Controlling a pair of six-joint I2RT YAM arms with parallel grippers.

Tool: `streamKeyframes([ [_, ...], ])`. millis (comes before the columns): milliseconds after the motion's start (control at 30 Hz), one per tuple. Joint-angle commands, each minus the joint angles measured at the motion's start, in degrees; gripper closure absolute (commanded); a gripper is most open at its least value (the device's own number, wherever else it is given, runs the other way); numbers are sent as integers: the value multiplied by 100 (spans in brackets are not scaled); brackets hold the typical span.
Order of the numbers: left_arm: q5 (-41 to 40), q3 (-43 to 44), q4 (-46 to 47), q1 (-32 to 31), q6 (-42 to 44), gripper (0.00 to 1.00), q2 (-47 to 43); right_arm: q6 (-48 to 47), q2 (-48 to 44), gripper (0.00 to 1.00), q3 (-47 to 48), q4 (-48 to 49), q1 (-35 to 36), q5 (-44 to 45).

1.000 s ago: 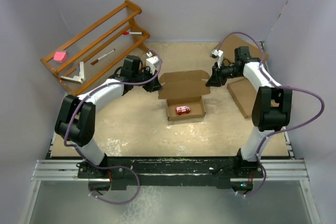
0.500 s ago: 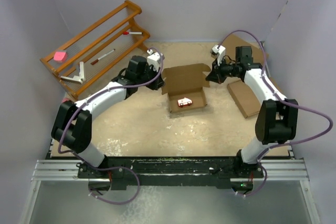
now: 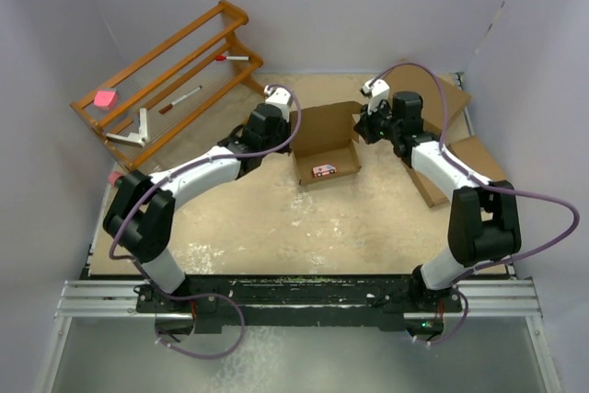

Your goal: Fold the paper box

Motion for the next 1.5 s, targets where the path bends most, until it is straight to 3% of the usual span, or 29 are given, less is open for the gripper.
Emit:
streamKeyframes([
  [0, -760, 615, 472, -90, -269, 96, 394, 663, -38, 100, -18, 972, 192, 601],
  [233, -1530, 1310, 41, -202, -640, 96, 1123, 1019, 62, 100, -197, 1325, 276, 985],
  [533, -1902, 1452, -154, -389, -1145, 96, 1330, 1335, 141, 100, -533, 1464, 367, 1407],
  [833, -2625, 1002, 84, -829, -1404, 96, 1248, 1604, 19, 100, -821, 1451, 376, 1309],
  [1467, -2864, 464, 335, -1053, -1578, 96, 1062, 1556, -167, 100, -1061, 1077, 385, 1156],
])
